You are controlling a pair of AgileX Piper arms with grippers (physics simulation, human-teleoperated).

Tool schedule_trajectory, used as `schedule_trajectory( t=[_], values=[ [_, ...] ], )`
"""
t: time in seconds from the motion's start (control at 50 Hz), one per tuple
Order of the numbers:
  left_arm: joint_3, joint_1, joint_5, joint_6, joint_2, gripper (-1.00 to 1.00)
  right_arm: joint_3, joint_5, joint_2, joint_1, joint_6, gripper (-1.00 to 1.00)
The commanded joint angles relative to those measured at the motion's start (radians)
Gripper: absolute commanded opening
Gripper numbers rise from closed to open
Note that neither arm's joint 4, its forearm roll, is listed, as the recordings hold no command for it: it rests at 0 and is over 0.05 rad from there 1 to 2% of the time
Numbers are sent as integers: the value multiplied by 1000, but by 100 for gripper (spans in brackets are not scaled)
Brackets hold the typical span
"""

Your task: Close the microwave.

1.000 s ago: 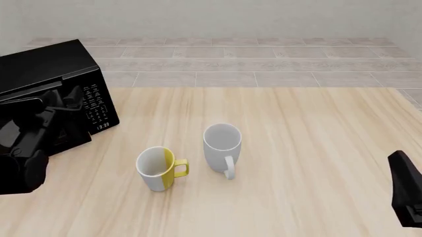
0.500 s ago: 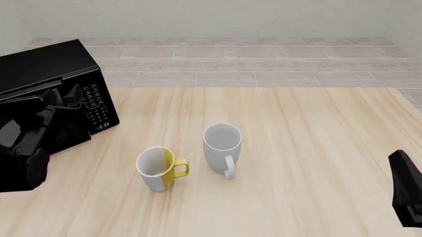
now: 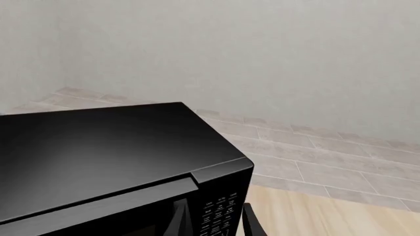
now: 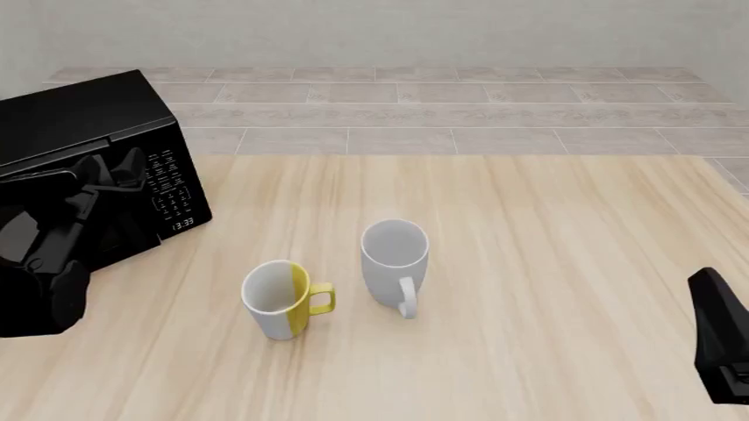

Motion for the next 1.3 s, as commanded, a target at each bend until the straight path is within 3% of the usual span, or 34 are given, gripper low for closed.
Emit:
schedule_trajectory(
  t=[0.02,0.86,1.2,1.3],
  values=[
    [15,44,343,9,95,100,5,-3,0,2,-1,100],
    [-21,51,352,-12,148,100,15,-8,0,17,-15,100],
    [250,4,269,123,-214,100,29,-12,0,13,-27,100],
    [266,-10,286,106,-251,100,26,-9,0,15,-32,100]
  ],
)
